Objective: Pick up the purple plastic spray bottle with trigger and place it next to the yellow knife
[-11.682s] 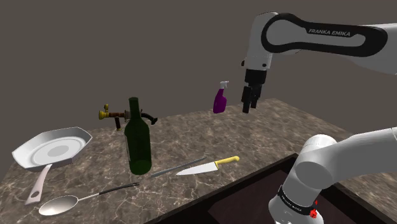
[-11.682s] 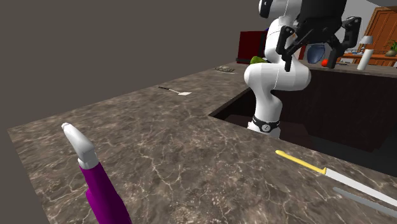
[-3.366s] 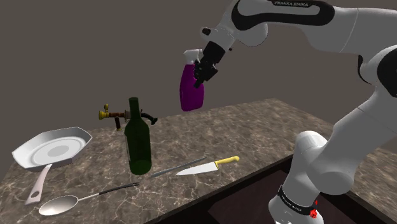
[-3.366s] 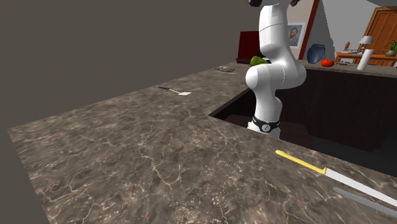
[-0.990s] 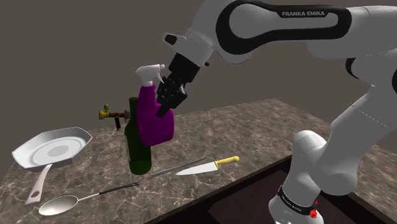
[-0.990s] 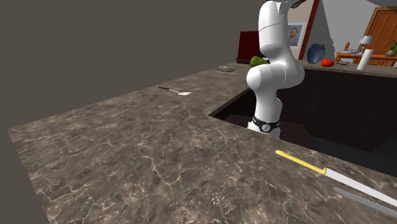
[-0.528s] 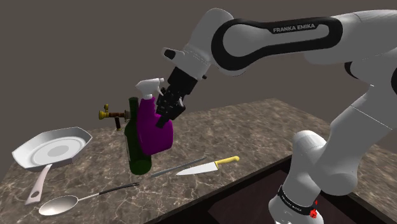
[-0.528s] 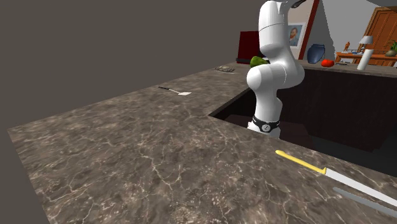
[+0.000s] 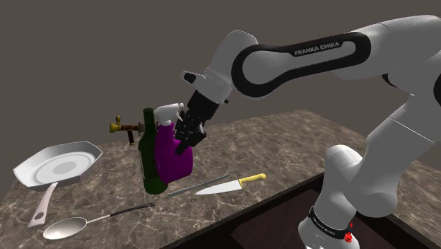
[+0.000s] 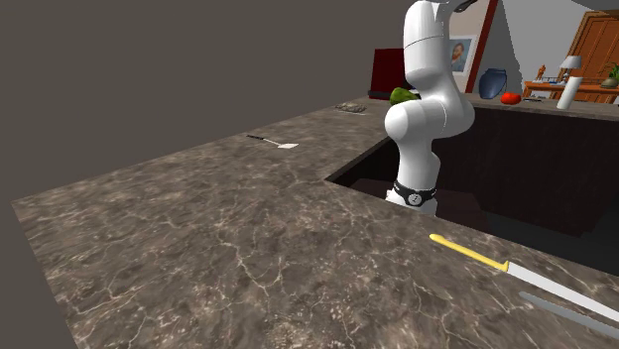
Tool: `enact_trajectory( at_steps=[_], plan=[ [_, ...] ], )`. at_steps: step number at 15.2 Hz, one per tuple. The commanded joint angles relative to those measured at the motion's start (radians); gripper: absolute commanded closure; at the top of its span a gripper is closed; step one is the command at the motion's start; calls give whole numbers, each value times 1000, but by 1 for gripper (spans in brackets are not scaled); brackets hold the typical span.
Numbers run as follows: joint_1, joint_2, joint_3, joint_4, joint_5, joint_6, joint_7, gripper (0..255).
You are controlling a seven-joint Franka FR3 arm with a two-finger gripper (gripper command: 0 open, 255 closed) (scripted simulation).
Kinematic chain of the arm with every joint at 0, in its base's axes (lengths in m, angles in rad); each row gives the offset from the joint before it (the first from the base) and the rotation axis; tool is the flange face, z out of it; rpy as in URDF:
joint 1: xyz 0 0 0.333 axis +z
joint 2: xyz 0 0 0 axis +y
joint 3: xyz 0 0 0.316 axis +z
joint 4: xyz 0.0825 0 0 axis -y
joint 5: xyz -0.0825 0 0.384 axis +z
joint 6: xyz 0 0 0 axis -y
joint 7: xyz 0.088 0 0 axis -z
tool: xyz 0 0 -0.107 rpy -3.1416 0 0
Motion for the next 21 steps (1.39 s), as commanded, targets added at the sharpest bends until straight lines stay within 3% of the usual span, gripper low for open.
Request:
enact_trajectory(
  at_steps=[1,21],
  plan=[
    [4,9,0,-19,10,28,-13,255],
    [66,126,-21,-173,170,282,-188,255]
  ],
)
